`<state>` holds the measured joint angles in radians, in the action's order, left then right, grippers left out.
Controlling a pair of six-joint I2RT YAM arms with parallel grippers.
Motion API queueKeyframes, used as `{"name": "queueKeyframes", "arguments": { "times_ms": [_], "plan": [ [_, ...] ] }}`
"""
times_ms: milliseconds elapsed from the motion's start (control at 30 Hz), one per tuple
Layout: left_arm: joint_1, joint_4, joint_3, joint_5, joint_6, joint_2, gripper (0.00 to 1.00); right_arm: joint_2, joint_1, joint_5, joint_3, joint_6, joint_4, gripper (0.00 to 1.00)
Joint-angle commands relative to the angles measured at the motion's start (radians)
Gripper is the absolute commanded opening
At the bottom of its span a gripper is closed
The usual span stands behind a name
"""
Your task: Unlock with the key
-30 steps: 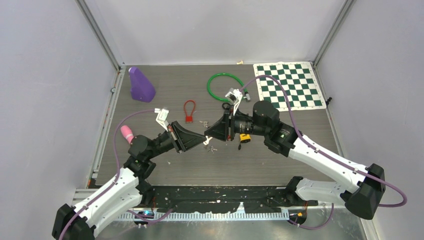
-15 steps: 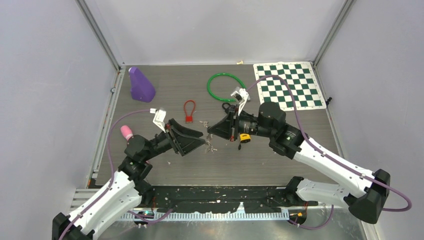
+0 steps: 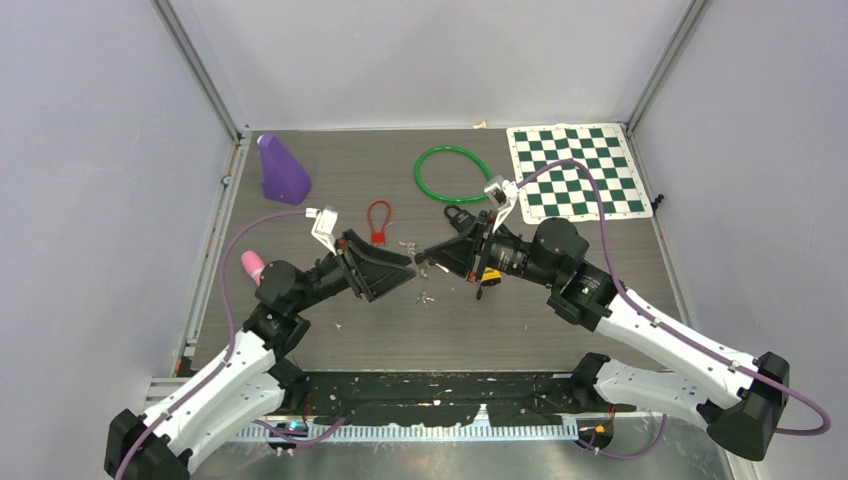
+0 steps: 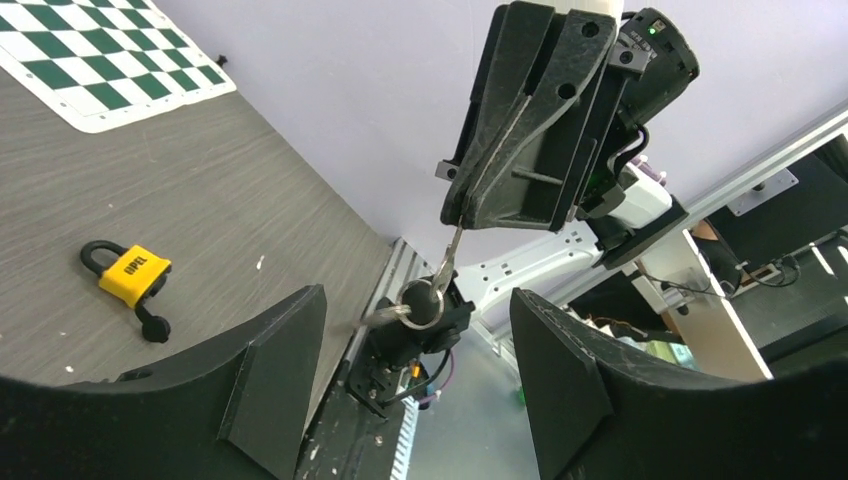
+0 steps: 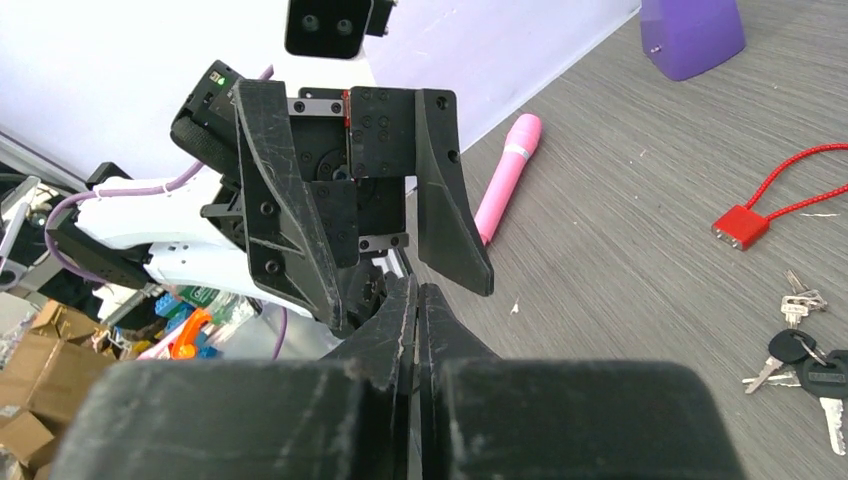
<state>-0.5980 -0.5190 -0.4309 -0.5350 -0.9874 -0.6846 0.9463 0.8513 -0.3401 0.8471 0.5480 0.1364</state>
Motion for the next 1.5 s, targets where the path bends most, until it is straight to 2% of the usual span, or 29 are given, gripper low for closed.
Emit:
{"name": "queueKeyframes", "arguments": {
  "times_ms": [0,367,1067,1133,1333,1467],
  "plan": [
    [0.000,-0.164,-0.020,-0.045,-0.066,-0.036,0.69,-0.017,-0.001,0.024,-0.022,0.058,0.142,0.05],
    [-0.033,-0.210,-0.019,-0.040,-0.093,-0.084,0.51,-0.002,-0.003,0.026,-0.082,0.116,0.256,0.05],
    [-0.042,-0.227,-0.019,-0.039,-0.104,-0.099,0.08,-0.006,-0.001,0.032,-0.121,0.153,0.300,0.05],
    [-0.043,-0.229,-0.018,-0.039,-0.104,-0.098,0.01,-0.004,-0.001,0.030,-0.122,0.152,0.299,0.05],
    [-0.041,-0.225,0.003,-0.004,-0.108,-0.076,0.00,-0.007,0.000,0.037,-0.129,0.135,0.263,0.05],
    [-0.039,-0.112,0.015,0.039,-0.077,-0.051,0.00,-0.033,-0.001,0.070,-0.142,0.103,0.197,0.06]
  ]
}}
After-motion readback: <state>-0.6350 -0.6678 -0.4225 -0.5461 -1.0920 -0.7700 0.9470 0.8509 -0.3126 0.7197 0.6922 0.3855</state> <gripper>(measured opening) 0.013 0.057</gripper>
